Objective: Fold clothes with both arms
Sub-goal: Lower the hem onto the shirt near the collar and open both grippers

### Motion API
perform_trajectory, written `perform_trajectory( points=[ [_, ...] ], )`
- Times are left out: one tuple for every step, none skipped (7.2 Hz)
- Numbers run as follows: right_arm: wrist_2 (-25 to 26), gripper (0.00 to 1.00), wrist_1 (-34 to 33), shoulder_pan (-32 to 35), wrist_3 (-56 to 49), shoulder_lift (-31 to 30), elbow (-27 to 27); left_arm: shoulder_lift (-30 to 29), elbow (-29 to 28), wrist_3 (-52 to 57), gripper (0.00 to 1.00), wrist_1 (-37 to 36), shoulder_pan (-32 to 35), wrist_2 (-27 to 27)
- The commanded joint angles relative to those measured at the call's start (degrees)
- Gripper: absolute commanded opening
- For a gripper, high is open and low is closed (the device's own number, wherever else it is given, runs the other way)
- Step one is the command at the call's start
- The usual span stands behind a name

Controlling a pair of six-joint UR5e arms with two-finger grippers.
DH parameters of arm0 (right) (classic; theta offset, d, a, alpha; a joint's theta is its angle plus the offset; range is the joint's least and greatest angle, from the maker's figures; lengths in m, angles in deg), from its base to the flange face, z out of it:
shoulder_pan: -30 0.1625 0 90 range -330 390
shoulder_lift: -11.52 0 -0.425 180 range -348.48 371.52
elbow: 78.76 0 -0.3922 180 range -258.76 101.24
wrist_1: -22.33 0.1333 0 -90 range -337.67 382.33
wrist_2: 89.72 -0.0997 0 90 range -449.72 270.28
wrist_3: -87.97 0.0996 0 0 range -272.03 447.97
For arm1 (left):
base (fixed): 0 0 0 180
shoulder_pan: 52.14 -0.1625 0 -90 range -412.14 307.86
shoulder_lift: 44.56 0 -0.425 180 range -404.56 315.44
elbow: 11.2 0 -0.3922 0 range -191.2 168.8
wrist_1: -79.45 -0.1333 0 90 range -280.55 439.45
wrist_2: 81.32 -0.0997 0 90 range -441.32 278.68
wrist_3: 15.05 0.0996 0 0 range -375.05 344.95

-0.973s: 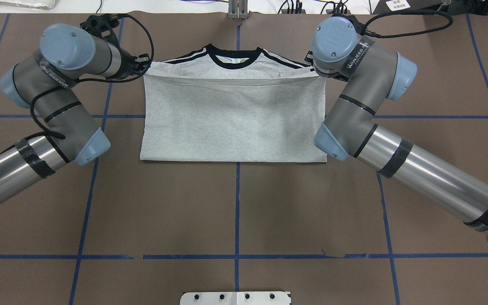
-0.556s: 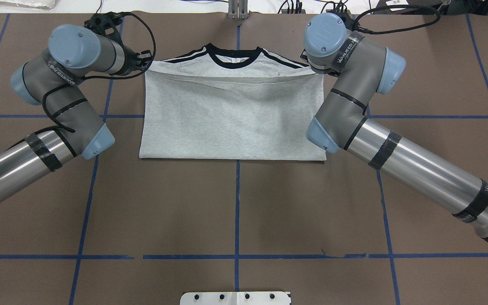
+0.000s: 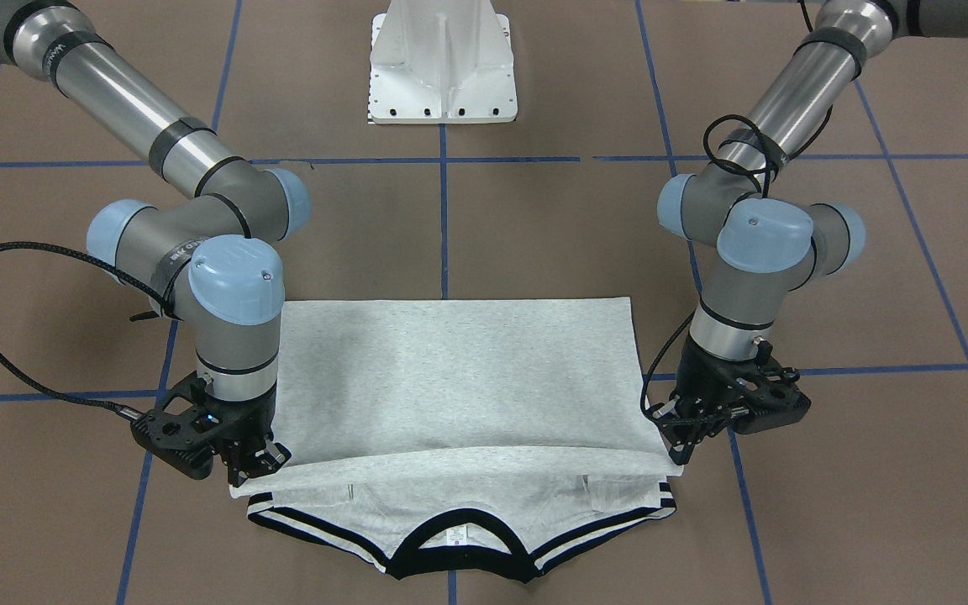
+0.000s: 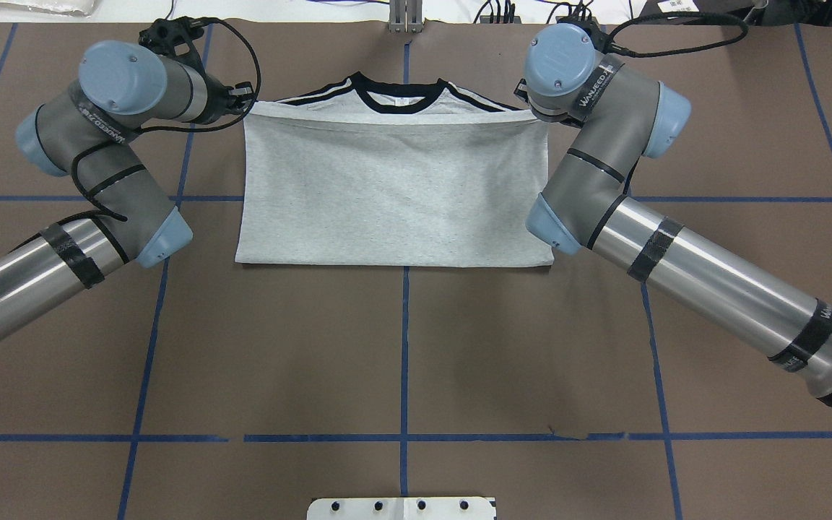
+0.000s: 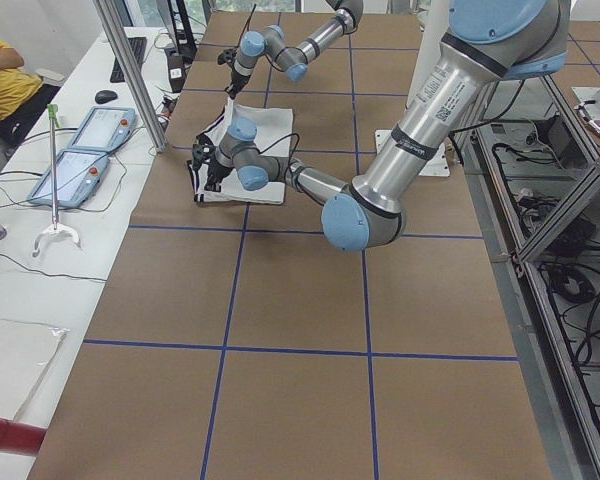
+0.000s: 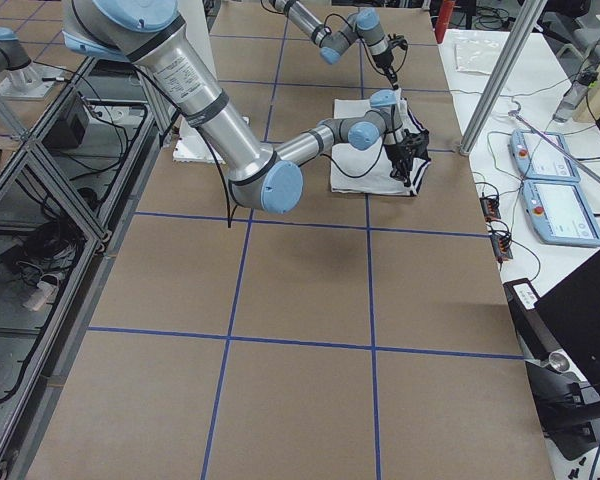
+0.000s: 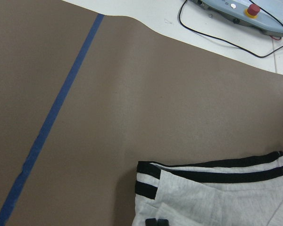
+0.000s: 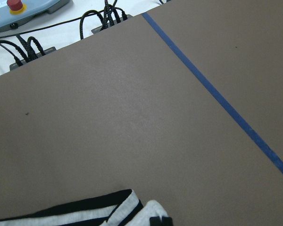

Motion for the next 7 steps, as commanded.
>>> perform_trajectory(
  points=[
    [0.02,0.0,0.1,0.02,-0.08,0.17,0.09,-0.24,-1.19,0.03,0.0,1.32,0.09,-0.07],
    [0.02,0.27,0.19,0.02,-0.08,0.61,0.09,-0.24,-1.36,0.03,0.1,1.33,0.09,-0.59],
    [-0.07,0.35,0.1,0.28,-0.08,0.87,0.17,-0.24,-1.45,0.03,0.11,1.33,0.18,-0.77],
    [-0.07,0.42,0.19,0.37,-0.17,0.87,0.35,-0.24,-1.71,0.03,0.3,1.41,0.27,-0.77],
    [-0.07,0.45,0.19,0.37,-0.08,0.87,0.35,-0.15,-1.72,0.03,0.46,1.41,0.53,-0.86],
    [-0.07,0.46,0.19,0.37,0.09,0.87,0.26,-0.15,-1.89,0.12,0.48,1.33,1.05,-0.77],
    [-0.07,0.47,0.19,0.37,0.18,0.61,-0.35,-0.15,-1.89,0.12,0.5,1.33,1.32,-0.77]
  ],
)
